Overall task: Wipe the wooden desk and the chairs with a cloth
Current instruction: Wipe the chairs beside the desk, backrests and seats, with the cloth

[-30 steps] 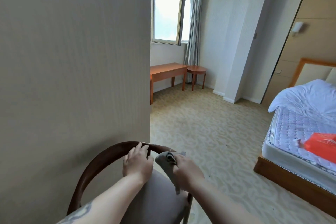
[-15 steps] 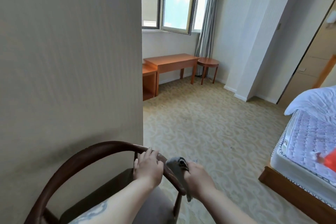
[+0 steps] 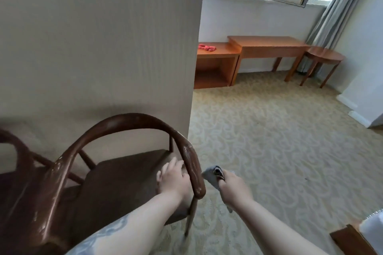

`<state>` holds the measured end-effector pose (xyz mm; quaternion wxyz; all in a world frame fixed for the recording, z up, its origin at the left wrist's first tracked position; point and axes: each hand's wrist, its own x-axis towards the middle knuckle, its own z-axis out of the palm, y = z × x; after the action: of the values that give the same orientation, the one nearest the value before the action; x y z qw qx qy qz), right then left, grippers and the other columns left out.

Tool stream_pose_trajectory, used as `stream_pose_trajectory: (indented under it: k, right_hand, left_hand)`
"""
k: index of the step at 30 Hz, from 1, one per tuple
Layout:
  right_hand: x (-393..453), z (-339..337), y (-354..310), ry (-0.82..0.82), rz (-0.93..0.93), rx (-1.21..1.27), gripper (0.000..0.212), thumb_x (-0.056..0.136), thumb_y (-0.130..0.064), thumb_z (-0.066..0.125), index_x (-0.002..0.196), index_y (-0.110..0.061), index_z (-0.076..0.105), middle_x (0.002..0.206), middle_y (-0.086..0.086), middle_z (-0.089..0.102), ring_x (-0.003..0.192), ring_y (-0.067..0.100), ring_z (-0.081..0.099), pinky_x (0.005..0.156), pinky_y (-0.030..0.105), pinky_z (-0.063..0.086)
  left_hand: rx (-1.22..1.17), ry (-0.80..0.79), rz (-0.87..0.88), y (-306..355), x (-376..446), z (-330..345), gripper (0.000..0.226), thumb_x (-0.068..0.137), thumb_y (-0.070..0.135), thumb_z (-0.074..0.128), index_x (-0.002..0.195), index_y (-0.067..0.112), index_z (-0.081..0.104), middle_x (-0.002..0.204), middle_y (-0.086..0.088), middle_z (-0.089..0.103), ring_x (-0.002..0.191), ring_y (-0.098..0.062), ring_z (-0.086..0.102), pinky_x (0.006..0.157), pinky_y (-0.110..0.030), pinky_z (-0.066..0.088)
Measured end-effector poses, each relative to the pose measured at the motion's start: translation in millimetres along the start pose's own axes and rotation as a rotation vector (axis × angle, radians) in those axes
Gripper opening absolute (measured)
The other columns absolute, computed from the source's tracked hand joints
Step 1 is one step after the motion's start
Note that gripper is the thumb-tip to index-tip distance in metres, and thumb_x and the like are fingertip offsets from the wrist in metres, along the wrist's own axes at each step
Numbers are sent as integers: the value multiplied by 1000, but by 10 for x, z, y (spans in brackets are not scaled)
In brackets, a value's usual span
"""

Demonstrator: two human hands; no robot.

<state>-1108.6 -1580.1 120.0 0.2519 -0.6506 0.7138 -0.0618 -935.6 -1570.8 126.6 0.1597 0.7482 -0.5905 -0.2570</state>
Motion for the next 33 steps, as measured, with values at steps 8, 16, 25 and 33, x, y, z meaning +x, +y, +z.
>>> stream_pose_trajectory:
  k: [8,16,25,33]
  right_hand:
    - [596,300,117,-139,-57,-96,26,95,-19,34,112,-23,53,111,4,58,102,25,54,77,33,42]
    - [1152,495,277,-193,-225,-147,38,98,-21,33,131,-26,50,138,-6,51,122,17,46,97,32,41]
    - [1806,748,547,-144,-1317,-543,37,87,-35,43,103,-15,69,143,9,51,141,32,35,117,46,15]
    - [2339,1070,820,-474,-1861,-698,50,77,-44,57,126,-34,53,148,2,45,136,29,42,104,52,43]
  left_hand:
    - [-21,32,-284,-483,414,359,48,97,25,40,145,28,37,159,5,22,144,-16,22,117,-34,17]
    - [-162,4,-412,-288,741,963,49,97,22,39,146,29,37,159,8,21,144,-15,19,117,-34,16]
    - [-287,174,-825,-300,934,1417,47,96,18,38,142,27,43,157,8,25,137,-19,31,113,-35,26]
    - [-506,564,-1215,77,920,2145,44,96,17,39,137,27,51,152,10,37,135,-14,38,109,-32,33]
